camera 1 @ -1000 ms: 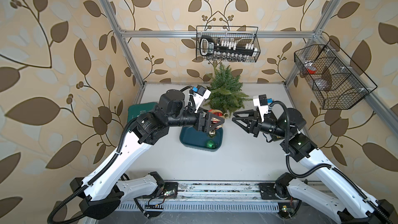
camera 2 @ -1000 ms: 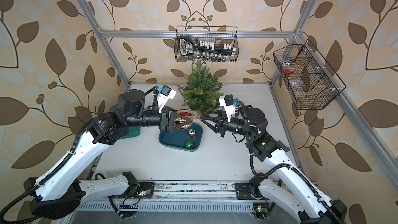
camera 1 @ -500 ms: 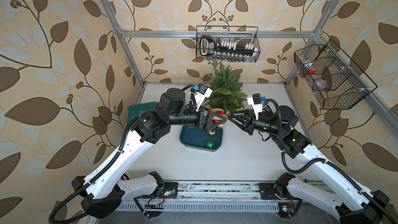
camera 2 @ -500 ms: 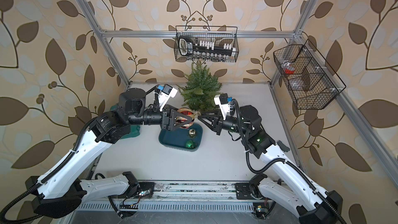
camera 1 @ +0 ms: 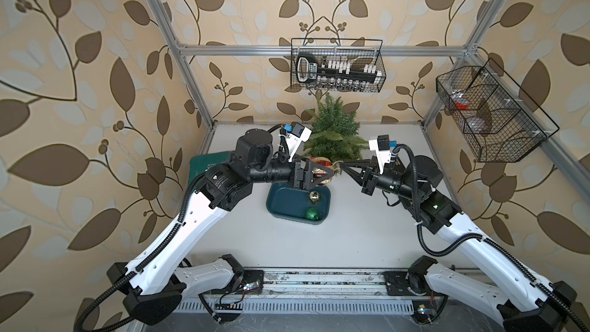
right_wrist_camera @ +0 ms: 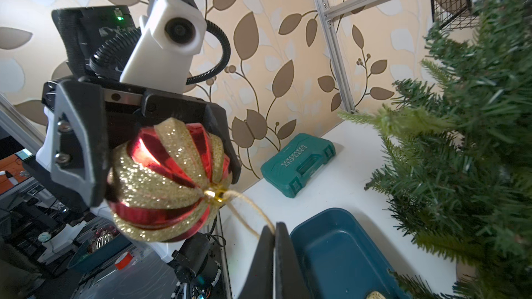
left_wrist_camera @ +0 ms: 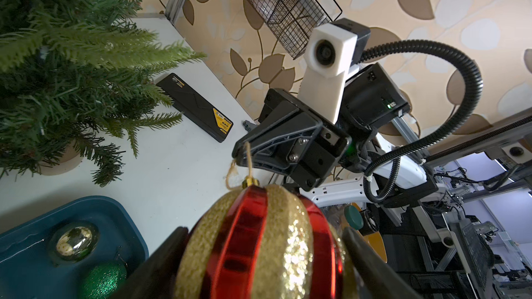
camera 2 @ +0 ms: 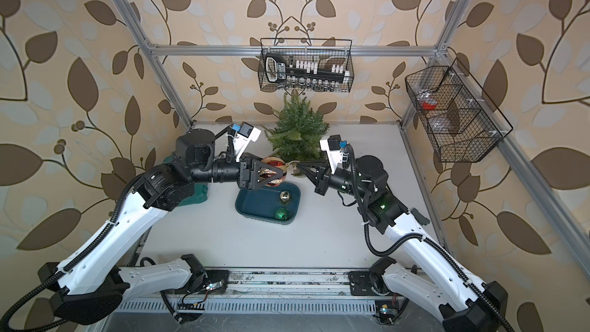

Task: Decorate the small christmas tree with ornaments
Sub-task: Hang an ornament on the christmas tree.

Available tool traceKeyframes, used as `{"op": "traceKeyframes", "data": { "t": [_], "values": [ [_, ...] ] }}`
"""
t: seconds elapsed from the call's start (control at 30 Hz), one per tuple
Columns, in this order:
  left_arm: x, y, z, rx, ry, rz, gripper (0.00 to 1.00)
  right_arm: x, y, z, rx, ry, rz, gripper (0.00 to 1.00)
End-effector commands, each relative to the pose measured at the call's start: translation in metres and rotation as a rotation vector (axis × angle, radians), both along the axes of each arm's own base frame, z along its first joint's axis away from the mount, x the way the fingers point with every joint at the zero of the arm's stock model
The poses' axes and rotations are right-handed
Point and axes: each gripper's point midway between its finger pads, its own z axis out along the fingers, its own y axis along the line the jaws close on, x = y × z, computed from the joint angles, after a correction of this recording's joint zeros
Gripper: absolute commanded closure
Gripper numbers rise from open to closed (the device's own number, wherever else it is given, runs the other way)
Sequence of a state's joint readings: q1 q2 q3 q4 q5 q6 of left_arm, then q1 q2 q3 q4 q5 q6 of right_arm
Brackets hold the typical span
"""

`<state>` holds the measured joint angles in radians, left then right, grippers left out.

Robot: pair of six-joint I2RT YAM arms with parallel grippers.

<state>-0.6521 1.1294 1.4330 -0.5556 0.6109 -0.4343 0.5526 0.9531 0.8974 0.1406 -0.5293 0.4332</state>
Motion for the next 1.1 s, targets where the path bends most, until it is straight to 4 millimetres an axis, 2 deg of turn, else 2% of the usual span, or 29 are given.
{"op": "traceKeyframes", "data": {
  "t": [0.0, 0.27, 0.63, 1.07],
  "values": [
    [0.008, -0.002, 0.016, -0.054, -0.043, 0.004, 0.33, 0.006, -0.003, 0.020, 0.000, -0.043, -0.043, 1.00],
    [0.031, -0.007, 0.020, -0.074, -0.041, 0.046, 0.33, 0.022, -0.009, 0.029, -0.009, -0.044, -0.113, 1.00],
    [0.058, -0.006, 0.030, -0.107, -0.068, 0.129, 0.33, 0.051, -0.026, 0.031, -0.030, -0.009, -0.200, 1.00],
    [0.073, -0.008, 0.034, -0.131, -0.080, 0.144, 0.33, 0.064, -0.021, 0.032, -0.036, 0.001, -0.193, 1.00]
  ]
}}
